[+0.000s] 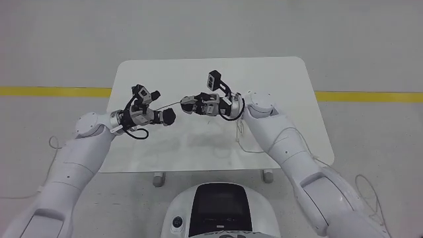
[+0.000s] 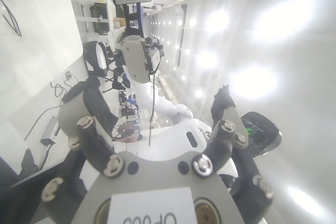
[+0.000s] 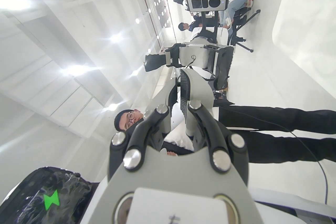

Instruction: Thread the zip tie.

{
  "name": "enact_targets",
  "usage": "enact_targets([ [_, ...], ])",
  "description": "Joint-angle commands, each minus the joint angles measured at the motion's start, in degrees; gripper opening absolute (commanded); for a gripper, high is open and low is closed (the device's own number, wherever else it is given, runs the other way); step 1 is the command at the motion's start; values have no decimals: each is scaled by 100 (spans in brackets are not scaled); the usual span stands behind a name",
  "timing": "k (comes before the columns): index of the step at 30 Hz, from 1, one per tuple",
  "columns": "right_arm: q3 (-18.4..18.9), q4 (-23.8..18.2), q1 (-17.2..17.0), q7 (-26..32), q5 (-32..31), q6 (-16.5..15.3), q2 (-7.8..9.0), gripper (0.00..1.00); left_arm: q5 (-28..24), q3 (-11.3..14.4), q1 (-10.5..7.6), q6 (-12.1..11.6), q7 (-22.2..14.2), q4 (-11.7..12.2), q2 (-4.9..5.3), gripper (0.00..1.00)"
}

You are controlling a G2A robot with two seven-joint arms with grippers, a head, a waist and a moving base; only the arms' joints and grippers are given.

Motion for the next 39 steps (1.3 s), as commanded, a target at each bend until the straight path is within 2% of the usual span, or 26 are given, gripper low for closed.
enact_targets([
  [1,-18,-157,-83,-107,-38,83,16,0,23,-6,46,30,61,-100,2,100],
  [8,-69,-404,-191,-315,-184,227,63,0,116,-25,94,40,130,-199,3,100],
  [9,-74,-423,-192,-340,-215,241,71,0,130,-29,93,38,144,-197,3,96],
  [11,-77,-466,-202,-403,-265,274,88,0,144,-35,94,35,165,-200,1,72],
  [14,-82,-518,-206,-481,-373,319,117,0,170,-41,89,31,205,-185,-3,46],
  [22,-141,-653,-196,-496,-650,452,188,0,239,-19,61,51,263,-109,-22,38],
  [39,-206,-699,-202,-500,-578,526,261,0,364,85,-34,88,282,-24,-75,27],
])
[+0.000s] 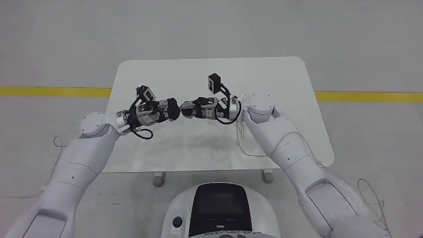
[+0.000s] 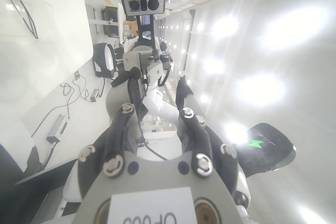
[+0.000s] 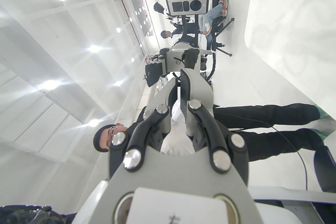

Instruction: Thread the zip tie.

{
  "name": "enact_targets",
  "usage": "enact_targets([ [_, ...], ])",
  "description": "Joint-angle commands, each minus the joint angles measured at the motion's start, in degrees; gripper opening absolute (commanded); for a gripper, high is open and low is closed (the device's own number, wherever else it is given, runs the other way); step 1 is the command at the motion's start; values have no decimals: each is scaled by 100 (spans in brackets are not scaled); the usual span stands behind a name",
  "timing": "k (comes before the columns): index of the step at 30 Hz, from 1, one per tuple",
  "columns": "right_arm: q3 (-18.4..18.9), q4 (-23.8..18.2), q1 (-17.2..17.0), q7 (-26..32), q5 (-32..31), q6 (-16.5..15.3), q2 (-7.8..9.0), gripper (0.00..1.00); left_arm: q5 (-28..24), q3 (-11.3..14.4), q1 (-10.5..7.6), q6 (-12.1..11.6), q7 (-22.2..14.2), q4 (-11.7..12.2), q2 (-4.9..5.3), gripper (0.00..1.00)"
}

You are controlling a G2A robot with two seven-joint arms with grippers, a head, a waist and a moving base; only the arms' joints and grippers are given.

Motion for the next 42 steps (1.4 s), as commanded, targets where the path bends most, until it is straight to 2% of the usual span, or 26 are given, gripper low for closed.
enact_targets([
  [1,-9,9,10,8,-7,5,9,0,17,7,-6,-9,7,7,-4,26],
  [18,-65,50,58,47,82,11,68,0,107,64,-42,-46,68,25,-44,12],
  [20,-75,48,62,49,95,15,74,0,123,69,-40,-48,71,26,-47,7],
  [21,-80,48,62,50,102,18,76,0,132,72,-40,-51,74,29,-48,1],
  [26,-95,37,61,44,144,31,90,0,166,76,-44,-66,68,42,-53,0],
  [27,-90,34,59,40,155,33,95,37,170,75,-44,-71,68,46,-54,0],
  [28,-73,28,55,23,171,28,101,82,173,72,-43,-77,67,53,-54,0],
  [29,-38,15,45,7,206,5,111,100,173,65,-43,-84,68,62,-53,0],
  [36,336,-184,-158,-29,306,-174,261,100,128,-34,-5,-126,29,87,-34,0],
  [42,336,-184,-158,-29,306,-174,261,100,43,-39,-4,-120,-133,92,-40,0],
])
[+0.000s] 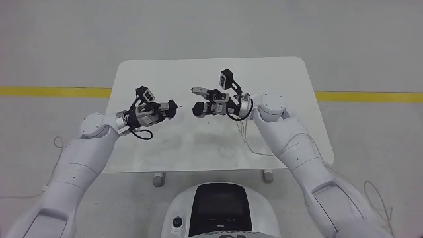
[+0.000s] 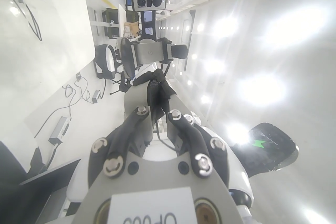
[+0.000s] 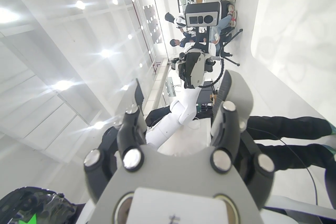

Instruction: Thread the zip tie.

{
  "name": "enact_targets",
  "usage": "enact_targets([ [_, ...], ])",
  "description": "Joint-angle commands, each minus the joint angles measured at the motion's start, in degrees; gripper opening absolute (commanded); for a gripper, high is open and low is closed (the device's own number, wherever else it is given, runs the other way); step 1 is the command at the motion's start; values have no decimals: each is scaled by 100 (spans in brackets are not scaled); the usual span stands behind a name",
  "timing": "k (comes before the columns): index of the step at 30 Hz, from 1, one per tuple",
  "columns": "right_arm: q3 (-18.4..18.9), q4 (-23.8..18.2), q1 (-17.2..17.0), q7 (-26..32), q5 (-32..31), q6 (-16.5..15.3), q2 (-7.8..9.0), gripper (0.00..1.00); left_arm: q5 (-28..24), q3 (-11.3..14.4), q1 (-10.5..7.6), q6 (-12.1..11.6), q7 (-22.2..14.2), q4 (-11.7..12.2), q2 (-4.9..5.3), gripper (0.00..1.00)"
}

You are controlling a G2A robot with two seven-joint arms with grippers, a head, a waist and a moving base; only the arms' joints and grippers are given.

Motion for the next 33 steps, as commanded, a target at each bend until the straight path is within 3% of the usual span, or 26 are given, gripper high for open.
enact_targets([
  [1,0,1,0,0,-1,1,0,100,16,4,-4,-4,-4,-4,0,0],
  [6,0,1,0,0,-1,1,0,100,31,5,5,-23,83,-21,-3,0],
  [9,0,1,0,0,-1,1,0,100,-119,-138,60,-553,423,26,-19,0],
  [11,0,1,0,0,-1,1,0,100,-327,-234,67,-740,423,76,-29,0],
  [19,0,1,0,0,-1,1,0,100,-249,-758,96,-740,101,97,-131,0],
  [33,0,1,0,0,-1,1,0,100,-249,-758,96,-740,101,97,-131,0],
])
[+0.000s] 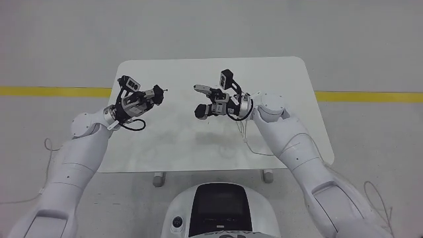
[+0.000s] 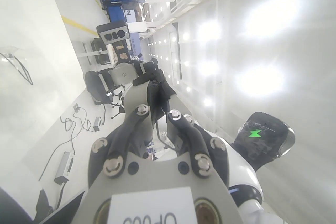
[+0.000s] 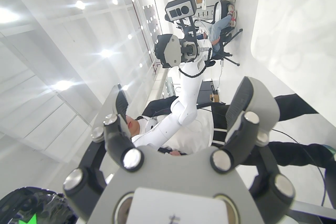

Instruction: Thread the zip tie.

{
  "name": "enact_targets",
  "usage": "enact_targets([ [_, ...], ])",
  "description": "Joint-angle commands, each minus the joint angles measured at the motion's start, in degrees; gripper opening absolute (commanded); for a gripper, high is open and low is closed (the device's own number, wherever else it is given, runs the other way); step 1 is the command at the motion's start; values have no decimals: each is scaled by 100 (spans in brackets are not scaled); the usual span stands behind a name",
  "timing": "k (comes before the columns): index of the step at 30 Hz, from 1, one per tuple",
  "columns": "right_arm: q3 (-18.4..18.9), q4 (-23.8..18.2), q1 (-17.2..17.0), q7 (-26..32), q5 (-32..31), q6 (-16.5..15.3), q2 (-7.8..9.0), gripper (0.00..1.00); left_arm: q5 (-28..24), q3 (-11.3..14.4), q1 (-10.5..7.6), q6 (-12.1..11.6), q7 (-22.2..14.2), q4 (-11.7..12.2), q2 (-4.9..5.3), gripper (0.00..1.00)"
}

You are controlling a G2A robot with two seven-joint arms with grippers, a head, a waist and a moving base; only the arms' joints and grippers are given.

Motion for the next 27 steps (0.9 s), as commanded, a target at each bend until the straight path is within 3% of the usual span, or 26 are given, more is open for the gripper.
enact_targets([
  [1,0,0,0,0,0,0,0,100,0,0,0,0,0,0,0,0],
  [4,-7,-10,-10,-139,-138,-16,11,100,0,0,0,0,0,0,0,0],
  [8,22,-475,-204,-986,-655,180,73,100,0,0,0,0,0,0,0,0],
  [12,64,-1262,-427,-1277,-1792,818,246,100,0,0,0,0,0,0,0,0],
  [16,143,-1842,-474,-974,-2789,1420,423,100,0,0,0,0,0,0,0,0],
  [19,151,-1991,-459,-885,-3846,1766,562,100,0,0,0,0,0,0,0,0],
  [21,258,-2088,-536,-874,-3906,1611,608,100,0,0,0,0,0,0,0,0],
  [27,258,-2088,-536,-874,-3906,1611,608,100,0,0,0,0,0,0,0,0],
])
